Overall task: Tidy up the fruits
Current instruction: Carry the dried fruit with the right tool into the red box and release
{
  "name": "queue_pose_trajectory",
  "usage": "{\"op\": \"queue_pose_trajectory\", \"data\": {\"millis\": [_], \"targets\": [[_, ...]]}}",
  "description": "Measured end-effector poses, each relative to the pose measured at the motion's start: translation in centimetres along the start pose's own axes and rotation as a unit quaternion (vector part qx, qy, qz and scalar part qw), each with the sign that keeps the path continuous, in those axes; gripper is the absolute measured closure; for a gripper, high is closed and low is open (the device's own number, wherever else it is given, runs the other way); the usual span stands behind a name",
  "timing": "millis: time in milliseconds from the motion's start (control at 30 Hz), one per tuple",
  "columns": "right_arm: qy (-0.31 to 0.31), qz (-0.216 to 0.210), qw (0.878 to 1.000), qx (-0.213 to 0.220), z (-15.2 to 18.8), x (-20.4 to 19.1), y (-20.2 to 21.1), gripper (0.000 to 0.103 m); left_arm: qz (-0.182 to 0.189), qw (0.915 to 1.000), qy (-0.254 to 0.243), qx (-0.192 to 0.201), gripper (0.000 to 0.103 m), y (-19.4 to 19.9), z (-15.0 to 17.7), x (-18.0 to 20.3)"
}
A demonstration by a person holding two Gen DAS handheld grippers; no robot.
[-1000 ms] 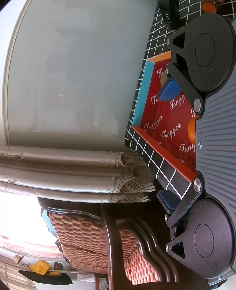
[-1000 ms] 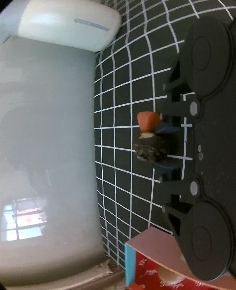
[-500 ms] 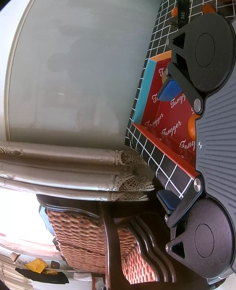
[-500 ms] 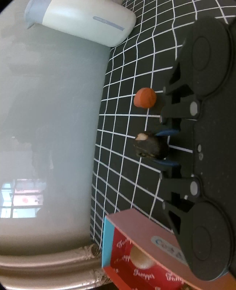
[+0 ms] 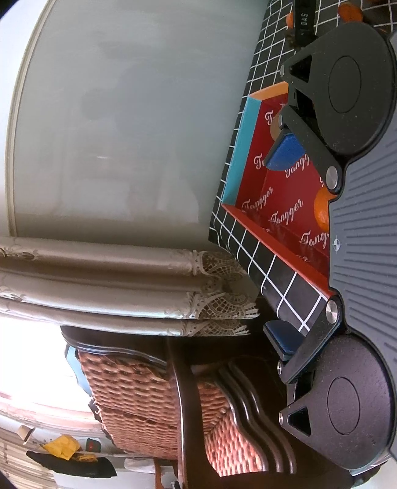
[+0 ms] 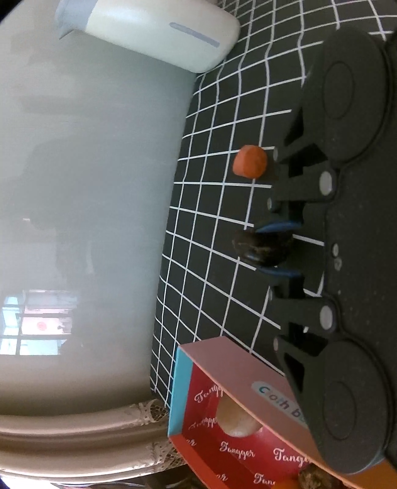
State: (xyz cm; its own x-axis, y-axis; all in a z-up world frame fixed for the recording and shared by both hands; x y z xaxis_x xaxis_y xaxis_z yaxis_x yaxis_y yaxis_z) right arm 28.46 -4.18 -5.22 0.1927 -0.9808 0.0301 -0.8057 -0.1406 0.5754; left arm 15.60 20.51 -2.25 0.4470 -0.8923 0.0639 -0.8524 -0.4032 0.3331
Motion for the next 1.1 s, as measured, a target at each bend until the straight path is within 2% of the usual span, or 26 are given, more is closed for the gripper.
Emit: {"op": "queue_pose_trajectory", "data": {"millis": [133, 200, 300, 433, 533, 667, 833, 900, 1100], "targets": [[0.001, 0.004, 1.0, -0.001, -0.1, 0.1, -0.7, 0.074, 0.001, 1.0, -0.004, -0.001, 0.0, -0.1, 0.0, -0.2], [0.013, 0.02, 1.0, -0.002, -0.1, 0.3, -1.2, 0.074, 0.0, 1.0, -0.006, -0.001, 0.0, -0.1, 0.1, -0.4], [0.007, 0.019, 1.0, -0.001, -0.1, 0.6, -1.5, 0.074, -0.002, 1.0, -0.001, 0.0, 0.0, 0.0, 0.0, -0.8], [-0.003, 0.018, 1.0, 0.006, -0.2, 0.8, -1.3, 0.077, -0.003, 1.0, 0.003, -0.001, 0.0, 0.0, 0.0, -1.2], [-0.013, -0.018, 0.999, 0.046, -1.7, -0.5, 1.4, 0.08, -0.002, 1.0, 0.003, 0.001, 0.0, 0.1, -0.1, -1.3], [0.016, -0.069, 0.994, 0.083, -3.1, -4.2, 5.2, 0.08, -0.002, 1.0, -0.001, 0.002, 0.0, 0.3, -0.1, -1.3], [0.045, -0.118, 0.989, 0.072, -2.0, -8.5, 6.7, 0.08, -0.021, 0.9997, -0.015, 0.002, 0.0, 0.4, -0.3, -2.0], [0.062, -0.112, 0.989, 0.075, -1.8, -9.5, 7.0, 0.079, -0.029, 0.9995, -0.011, 0.001, 0.0, 0.3, -0.4, -2.8], [0.061, -0.134, 0.985, 0.085, -2.1, -11.1, 8.6, 0.082, -0.047, 0.9988, -0.011, 0.005, 0.0, 0.8, -1.1, -4.9]]}}
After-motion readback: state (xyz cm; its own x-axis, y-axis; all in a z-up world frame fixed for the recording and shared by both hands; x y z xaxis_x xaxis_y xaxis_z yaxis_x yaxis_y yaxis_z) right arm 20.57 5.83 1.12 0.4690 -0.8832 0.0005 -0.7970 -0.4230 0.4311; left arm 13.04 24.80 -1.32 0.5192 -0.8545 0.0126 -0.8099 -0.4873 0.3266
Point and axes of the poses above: each gripper's, at about its wrist camera, not at the fingertips, and y roughly against the way its jaws point, x to its right, z to its underside, the point moved 8 cm from there along -y, roughly the way its jaws point, and after that the axes turned 1 degree about x, right-handed, at the moved point
